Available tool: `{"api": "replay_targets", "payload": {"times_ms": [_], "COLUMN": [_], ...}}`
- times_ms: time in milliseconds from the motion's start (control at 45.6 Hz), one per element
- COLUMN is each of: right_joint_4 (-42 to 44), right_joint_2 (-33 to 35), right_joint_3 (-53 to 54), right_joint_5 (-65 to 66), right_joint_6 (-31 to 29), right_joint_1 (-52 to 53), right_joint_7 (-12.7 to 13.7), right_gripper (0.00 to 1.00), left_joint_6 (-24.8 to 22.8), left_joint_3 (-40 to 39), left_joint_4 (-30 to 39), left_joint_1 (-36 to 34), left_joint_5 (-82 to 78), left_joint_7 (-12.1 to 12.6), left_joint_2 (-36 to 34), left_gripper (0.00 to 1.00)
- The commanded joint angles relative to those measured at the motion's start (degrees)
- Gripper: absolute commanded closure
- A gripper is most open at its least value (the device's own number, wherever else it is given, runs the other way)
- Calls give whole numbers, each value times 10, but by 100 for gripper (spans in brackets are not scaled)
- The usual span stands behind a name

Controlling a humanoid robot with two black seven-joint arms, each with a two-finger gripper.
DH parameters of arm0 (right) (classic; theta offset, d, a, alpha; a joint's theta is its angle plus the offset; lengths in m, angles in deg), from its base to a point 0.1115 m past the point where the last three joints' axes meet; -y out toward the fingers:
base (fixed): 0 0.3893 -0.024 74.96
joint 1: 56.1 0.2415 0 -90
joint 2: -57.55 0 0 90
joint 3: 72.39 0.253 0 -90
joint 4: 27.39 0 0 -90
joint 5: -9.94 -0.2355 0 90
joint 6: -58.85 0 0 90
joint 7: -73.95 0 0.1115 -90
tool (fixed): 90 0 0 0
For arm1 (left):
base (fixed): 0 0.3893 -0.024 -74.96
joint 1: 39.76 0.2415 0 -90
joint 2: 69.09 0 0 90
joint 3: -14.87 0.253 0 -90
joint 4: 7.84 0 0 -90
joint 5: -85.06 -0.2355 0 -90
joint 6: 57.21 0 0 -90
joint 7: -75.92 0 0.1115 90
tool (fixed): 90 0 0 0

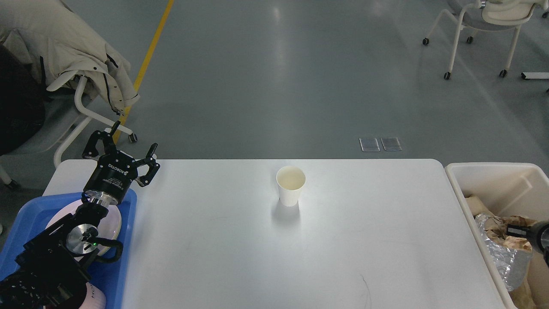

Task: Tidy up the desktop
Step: 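Raise the right gripper out of the bin toward the paper cup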

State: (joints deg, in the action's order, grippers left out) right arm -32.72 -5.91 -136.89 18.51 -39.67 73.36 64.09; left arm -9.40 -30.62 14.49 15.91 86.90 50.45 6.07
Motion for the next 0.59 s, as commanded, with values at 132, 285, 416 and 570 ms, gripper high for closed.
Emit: {"api": "replay_targets", "payload": {"times_ms": [132,285,416,570], "right_joint_4": [0,0,0,1], "right_joint_2": [0,1,3,6], "right_joint_3": [0,0,-1,-3], "right_joint_5": [-1,-1,-1,-1], "right_joint_6": [5,6,5,5], "right_joint_1": [-1,-1,0,2], "right_joint_7": [-1,0,0,0], "right_gripper": [94,0,0,0], "left_joint_6": [0,0,0,0], "left_joint_3": [0,0,0,0], "left_joint_4": [0,0,0,0], "left_joint_1": [0,0,0,0], "left_joint_5": [0,0,0,0], "left_joint_7": [0,0,1,0], "left_joint_2": [0,0,0,0], "left_gripper": [0,0,0,0]}}
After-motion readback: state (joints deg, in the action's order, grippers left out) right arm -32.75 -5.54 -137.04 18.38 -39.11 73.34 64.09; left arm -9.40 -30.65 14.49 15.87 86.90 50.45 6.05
